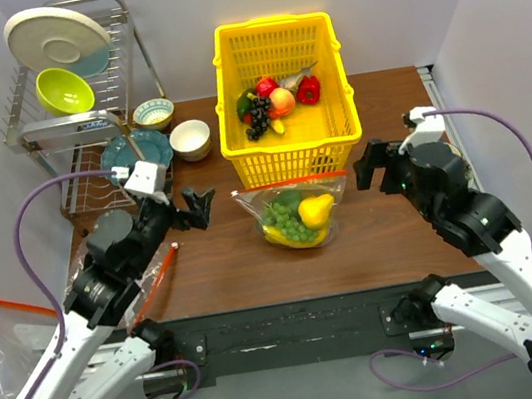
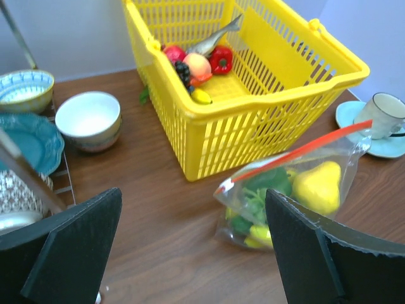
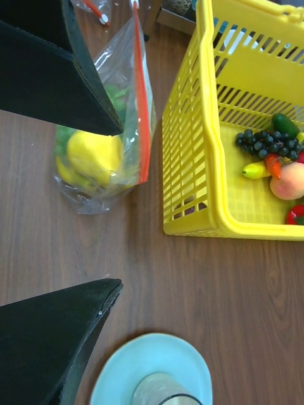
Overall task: Place the food in the zip-top bag and seal the zipper
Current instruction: Reset both arms
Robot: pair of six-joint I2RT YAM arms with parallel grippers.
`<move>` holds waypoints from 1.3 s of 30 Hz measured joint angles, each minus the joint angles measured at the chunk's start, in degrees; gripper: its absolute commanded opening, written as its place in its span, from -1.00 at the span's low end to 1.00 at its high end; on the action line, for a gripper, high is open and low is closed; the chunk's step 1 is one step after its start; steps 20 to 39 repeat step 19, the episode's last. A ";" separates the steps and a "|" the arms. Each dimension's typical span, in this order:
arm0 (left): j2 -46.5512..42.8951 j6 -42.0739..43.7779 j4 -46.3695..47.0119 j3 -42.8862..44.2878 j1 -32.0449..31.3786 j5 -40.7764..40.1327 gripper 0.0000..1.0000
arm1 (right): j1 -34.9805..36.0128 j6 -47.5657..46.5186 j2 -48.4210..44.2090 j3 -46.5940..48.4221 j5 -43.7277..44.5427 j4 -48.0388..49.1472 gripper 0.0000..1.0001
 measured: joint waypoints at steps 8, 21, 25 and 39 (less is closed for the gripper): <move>-8.24 -4.57 -3.06 -6.19 0.00 -1.77 1.00 | 0.00 1.14 -12.50 -2.29 0.35 -3.85 0.97; -9.86 -6.36 -3.17 -9.31 0.00 -1.66 1.00 | 0.00 1.99 -14.25 -3.56 1.77 -7.93 0.97; -9.86 -6.36 -3.17 -9.31 0.00 -1.66 1.00 | 0.00 1.99 -14.25 -3.56 1.77 -7.93 0.97; -9.86 -6.36 -3.17 -9.31 0.00 -1.66 1.00 | 0.00 1.99 -14.25 -3.56 1.77 -7.93 0.97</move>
